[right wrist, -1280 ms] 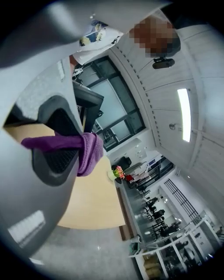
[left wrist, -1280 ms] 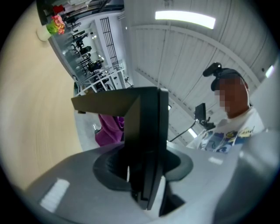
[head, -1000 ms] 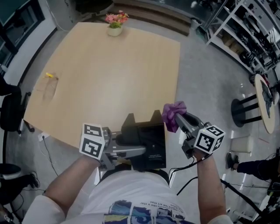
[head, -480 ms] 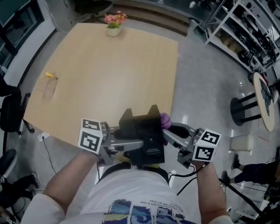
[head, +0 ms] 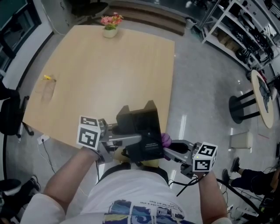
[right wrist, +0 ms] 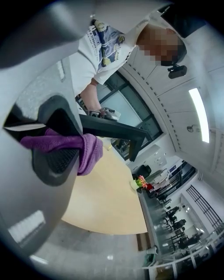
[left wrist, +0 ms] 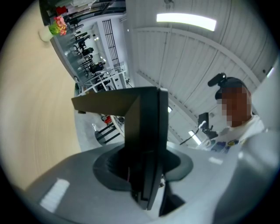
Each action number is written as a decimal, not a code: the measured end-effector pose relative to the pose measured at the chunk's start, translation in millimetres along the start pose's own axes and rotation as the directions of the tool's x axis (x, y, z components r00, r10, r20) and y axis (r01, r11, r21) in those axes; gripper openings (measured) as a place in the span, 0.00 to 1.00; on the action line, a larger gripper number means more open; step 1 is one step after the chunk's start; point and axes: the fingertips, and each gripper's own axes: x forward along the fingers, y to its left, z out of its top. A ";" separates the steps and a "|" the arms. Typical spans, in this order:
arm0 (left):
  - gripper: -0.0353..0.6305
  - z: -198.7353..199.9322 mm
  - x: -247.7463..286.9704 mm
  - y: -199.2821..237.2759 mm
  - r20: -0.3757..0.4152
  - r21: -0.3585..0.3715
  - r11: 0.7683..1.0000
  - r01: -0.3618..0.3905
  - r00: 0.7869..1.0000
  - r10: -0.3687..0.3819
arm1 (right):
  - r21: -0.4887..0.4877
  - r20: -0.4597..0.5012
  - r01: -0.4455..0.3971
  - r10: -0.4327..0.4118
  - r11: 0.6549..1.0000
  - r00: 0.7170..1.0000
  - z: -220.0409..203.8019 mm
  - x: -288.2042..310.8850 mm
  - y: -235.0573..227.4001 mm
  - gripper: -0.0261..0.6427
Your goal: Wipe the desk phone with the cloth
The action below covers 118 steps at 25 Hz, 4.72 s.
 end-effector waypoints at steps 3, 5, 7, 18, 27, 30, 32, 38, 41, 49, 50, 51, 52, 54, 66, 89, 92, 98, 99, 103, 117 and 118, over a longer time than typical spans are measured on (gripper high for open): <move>0.32 -1.1 1.3 -1.8 -0.015 0.002 1.000 0.012 1.000 -0.012 | -0.001 0.019 0.042 -0.042 0.999 0.999 1.9 -6.8 -8.8 0.17; 0.32 -3.8 2.5 -4.2 -0.028 0.001 1.000 0.024 0.999 -0.024 | -0.018 0.051 0.053 -0.052 0.998 0.997 18.5 -7.5 -13.2 0.17; 0.32 -8.4 4.5 -5.8 -0.040 -0.004 1.000 0.031 0.999 -0.031 | -0.043 0.080 0.055 -0.051 0.998 0.996 37.3 -5.1 -15.0 0.17; 0.32 -18.6 7.3 11.4 -0.072 -0.001 1.000 -0.027 0.997 0.027 | -0.148 0.266 0.099 -0.057 0.984 0.962 128.6 -20.7 8.5 0.17; 0.32 7.9 -7.6 23.2 0.008 -0.019 0.997 -0.069 0.998 0.070 | -0.170 0.142 0.094 -0.070 0.981 0.987 84.4 -1.1 14.1 0.17; 0.32 18.9 -11.9 27.1 0.026 -0.011 0.996 -0.084 0.996 0.085 | -0.161 0.099 0.104 -0.089 0.981 0.991 60.9 -2.9 12.5 0.17; 0.32 24.6 -14.0 30.1 0.040 -0.013 0.995 -0.098 0.994 0.099 | -0.145 0.077 0.110 -0.100 0.983 0.992 47.4 -4.7 11.2 0.17; 0.32 31.7 -17.7 39.2 0.056 -0.027 0.991 -0.130 0.990 0.132 | -0.099 0.045 0.153 -0.149 0.983 0.988 19.1 -7.2 4.6 0.17; 0.32 35.8 -16.4 43.8 0.077 -0.033 0.987 -0.156 0.984 0.158 | -0.099 0.011 0.185 -0.185 0.978 0.983 3.7 -10.4 -0.8 0.17; 0.32 41.2 -7.6 51.8 0.129 -0.044 0.982 -0.185 0.973 0.189 | -0.234 -0.127 0.054 -0.086 0.971 0.988 -22.1 44.3 38.1 0.17; 0.32 40.2 -6.4 51.8 0.129 -0.043 0.982 -0.185 0.974 0.189 | -0.253 -0.146 0.034 -0.073 0.967 0.987 -23.6 51.8 42.5 0.17; 0.32 38.9 -5.9 51.2 0.124 -0.043 0.981 -0.188 0.974 0.192 | -0.270 -0.166 0.019 -0.065 0.963 0.984 -25.6 57.0 45.1 0.17; 0.32 37.3 -6.0 50.4 0.116 -0.043 0.980 -0.193 0.974 0.196 | -0.282 -0.184 0.009 -0.064 0.959 0.981 -27.9 59.4 45.6 0.17; 0.32 33.1 -8.2 50.3 0.098 -0.041 0.980 -0.196 0.975 0.200 | -0.289 -0.205 0.011 -0.073 0.957 0.976 -31.4 56.3 41.3 0.17; 0.32 11.9 -28.7 59.7 0.025 -0.046 0.980 -0.191 0.981 0.192 | -0.258 -0.103 0.218 -0.251 0.941 0.962 -1.4 -3.5 -17.7 0.17; 0.32 -73.1 23.8 213.0 -0.458 -0.093 0.986 -0.138 0.885 0.080 | -0.026 0.014 0.488 -0.488 0.873 0.873 -27.6 -43.0 -34.2 0.17; 0.32 -76.4 32.0 219.0 -0.492 -0.106 0.987 -0.123 0.869 0.055 | -0.006 0.011 0.500 -0.500 0.866 0.866 -33.4 -51.7 -31.7 0.17; 0.32 -81.0 32.9 224.9 -0.541 -0.194 0.974 -0.117 0.841 -0.007 | 0.009 0.009 0.509 -0.509 0.861 0.861 -38.1 -53.0 -27.0 0.17; 0.32 -81.3 32.5 226.2 -0.552 -0.189 0.974 -0.124 0.834 -0.001 | 0.009 0.011 0.511 -0.511 0.859 0.859 -37.9 -53.2 -26.3 0.17; 0.36 -75.0 35.7 230.0 -0.553 -0.131 0.975 -0.178 0.830 0.077 | 0.011 0.016 0.520 -0.521 0.854 0.854 -37.9 -54.7 -21.4 0.17; 0.49 -40.2 -65.5 175.7 -0.147 0.218 0.815 -0.537 0.807 0.571 | -0.133 0.051 0.502 -0.500 0.855 0.865 -56.9 -57.9 -4.4 0.17; 0.46 -44.4 -73.2 157.9 -0.102 0.237 0.794 -0.560 0.798 0.594 | -0.158 0.061 0.493 -0.490 0.855 0.869 -58.3 -61.5 -2.2 0.17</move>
